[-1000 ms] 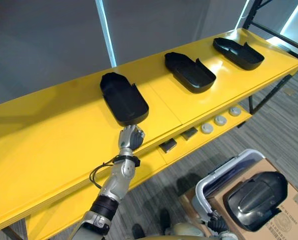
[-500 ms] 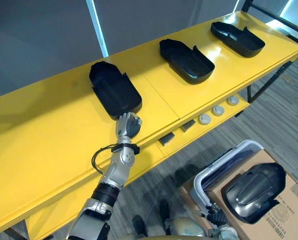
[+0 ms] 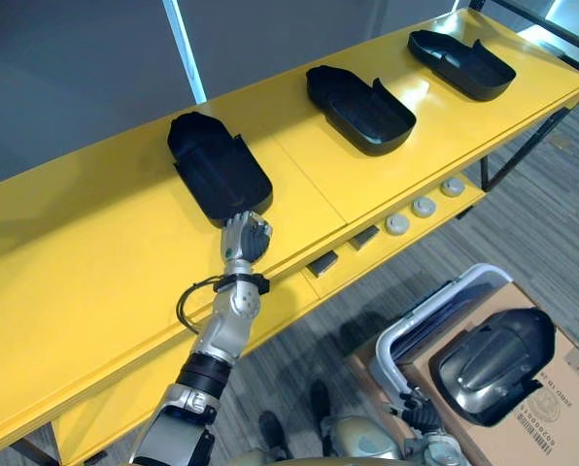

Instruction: Walk over and take plastic housings, then place them on the shelf

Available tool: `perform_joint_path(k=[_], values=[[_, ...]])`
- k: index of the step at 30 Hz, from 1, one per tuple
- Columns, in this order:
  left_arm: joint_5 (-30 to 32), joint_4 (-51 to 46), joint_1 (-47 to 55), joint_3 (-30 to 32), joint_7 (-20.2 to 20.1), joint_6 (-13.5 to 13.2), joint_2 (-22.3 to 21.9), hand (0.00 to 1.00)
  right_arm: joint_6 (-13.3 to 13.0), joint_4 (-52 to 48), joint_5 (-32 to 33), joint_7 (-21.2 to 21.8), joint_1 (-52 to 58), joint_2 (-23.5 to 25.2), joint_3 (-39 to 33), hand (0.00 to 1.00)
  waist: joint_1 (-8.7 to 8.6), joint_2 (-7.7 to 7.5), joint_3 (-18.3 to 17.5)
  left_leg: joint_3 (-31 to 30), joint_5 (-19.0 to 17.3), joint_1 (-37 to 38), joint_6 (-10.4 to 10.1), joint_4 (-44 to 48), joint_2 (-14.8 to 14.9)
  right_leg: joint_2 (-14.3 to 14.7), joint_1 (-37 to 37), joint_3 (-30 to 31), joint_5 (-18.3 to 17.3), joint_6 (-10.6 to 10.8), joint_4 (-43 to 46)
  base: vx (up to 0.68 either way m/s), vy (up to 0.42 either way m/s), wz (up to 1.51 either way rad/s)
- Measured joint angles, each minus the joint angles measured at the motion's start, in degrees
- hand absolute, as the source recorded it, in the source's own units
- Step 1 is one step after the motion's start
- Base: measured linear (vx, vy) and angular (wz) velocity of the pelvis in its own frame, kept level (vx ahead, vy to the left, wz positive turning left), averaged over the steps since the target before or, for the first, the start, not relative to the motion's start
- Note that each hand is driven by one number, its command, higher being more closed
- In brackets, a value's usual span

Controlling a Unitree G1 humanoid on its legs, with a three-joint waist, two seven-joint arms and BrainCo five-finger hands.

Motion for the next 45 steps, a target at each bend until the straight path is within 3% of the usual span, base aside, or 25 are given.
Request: perform_joint_path(k=[5,8,10,14,15,20,24,26,30,31,33,37,45], values=[[-2.35,-12.00,3.00,0.30,0.98,-3.18,0.54,1.00,0.12,0.93,0.11,-0.09,0.64,-0.70,-0.01,0.00,1.07,0.34,0.02,-1.97,-0.24,0.63,0.00,-0.26,-0.06,-0.18,1.14,-1.55,-0.36,-0.27,-0.02,-0.02,0.011,0.17],[-4.65,-18.61,6.00,4.67,1.27,-5.42,1.32,1.00,-0.13,1.52,0.46,-0.07,1.09,-1.27,-0.01,0.00,2.37,0.75,-0.17,-2.85,-0.33,0.74,-0.06,-0.27,-0.05,-0.12,1.38,-1.96,-0.38,-0.33,-0.02,-0.04,-0.001,0.09],[-8.94,-22.69,9.63,11.33,2.59,-7.66,1.33,1.00,0.26,2.87,0.47,0.16,1.10,-1.88,-0.09,0.00,2.85,1.41,-0.58,-3.98,-0.10,1.13,0.21,-0.26,-0.02,-0.15,2.24,-3.11,-0.57,-0.65,-0.11,-0.02,-0.002,0.25],[-15.79,-24.47,14.89,23.92,5.10,-9.73,1.11,1.00,1.07,4.67,0.46,0.23,1.49,-2.98,-0.76,0.00,4.30,2.44,-1.66,-5.57,-0.01,1.62,0.24,-0.26,-0.05,-0.19,3.68,-4.61,-0.69,-0.83,-0.86,-0.01,0.000,0.22],[-18.29,-24.46,16.92,27.73,6.24,-10.36,1.01,1.00,1.34,5.06,0.46,0.19,1.54,-2.85,-1.17,0.00,5.27,2.46,-1.74,-5.78,0.04,1.75,0.21,-0.26,-0.02,-0.14,3.94,-4.74,-0.69,-0.83,-0.99,-0.01,0.004,0.10],[-25.68,-22.61,25.99,39.74,11.14,-10.38,-1.60,1.00,2.59,6.40,0.38,0.09,1.82,-2.14,-2.42,0.00,7.77,1.26,-2.73,-6.90,-0.05,1.80,-0.02,-0.28,0.05,-0.16,5.03,-6.04,-0.93,-1.14,-1.25,-0.02,0.005,0.14],[-28.79,-14.47,32.26,43.26,12.05,-8.39,-4.44,1.00,3.19,4.40,0.24,0.06,2.86,-0.92,-2.38,0.00,9.53,-0.05,-4.50,-6.35,-0.69,1.88,0.70,-0.27,0.21,-0.33,5.31,-6.75,-1.11,-1.06,-1.25,-0.01,0.018,0.08],[-30.42,-7.83,34.07,44.25,11.37,-6.72,-6.14,1.00,3.27,1.88,-0.37,0.16,3.75,-0.10,-2.28,0.00,9.90,-0.28,-5.59,-5.34,-0.99,2.00,1.09,0.07,0.30,-0.58,5.66,-7.42,-1.38,-0.93,-1.13,0.00,0.031,0.11],[-32.46,9.26,36.07,43.19,5.15,-3.44,-9.15,1.00,3.47,-3.42,-0.61,0.50,3.84,1.24,-1.68,0.00,10.10,-0.38,-6.92,-3.14,-2.28,3.19,1.26,2.12,0.78,-1.31,6.80,-7.93,-3.25,0.13,1.34,0.00,0.045,0.08],[-32.52,12.94,36.51,42.56,3.53,-3.30,-9.25,0.00,3.49,-3.87,-0.60,0.46,3.81,1.98,-1.69,0.00,10.14,-0.31,-7.36,-3.14,-2.38,3.35,1.26,2.12,0.76,-1.40,6.80,-8.01,-3.57,0.12,1.75,0.01,0.037,0.04],[-32.86,22.29,36.40,40.42,0.29,-3.13,-9.28,0.00,3.61,-5.00,-0.57,0.51,3.08,3.90,-1.65,0.00,10.26,-1.01,-7.93,-3.00,-2.65,3.56,1.39,2.13,0.75,-1.62,6.75,-8.40,-4.52,0.51,2.63,0.01,0.025,0.09],[-33.63,33.03,36.35,34.71,-4.75,-2.49,-9.46,0.00,3.67,-4.62,-0.50,0.45,2.18,4.43,-1.73,0.00,10.31,-0.89,-7.96,-2.47,-2.60,3.75,1.08,1.69,0.64,-1.76,6.39,-8.13,-4.90,0.43,3.11,0.01,0.011,0.00],[-29.11,39.26,33.28,25.85,-9.64,-2.82,-6.47,0.00,3.81,0.09,-0.35,0.32,0.35,3.67,-2.40,0.00,10.05,0.47,-7.46,-1.56,-2.38,4.84,0.62,1.46,0.72,-1.27,6.39,-6.29,-5.25,0.30,2.91,0.05,-0.007,-0.11]])
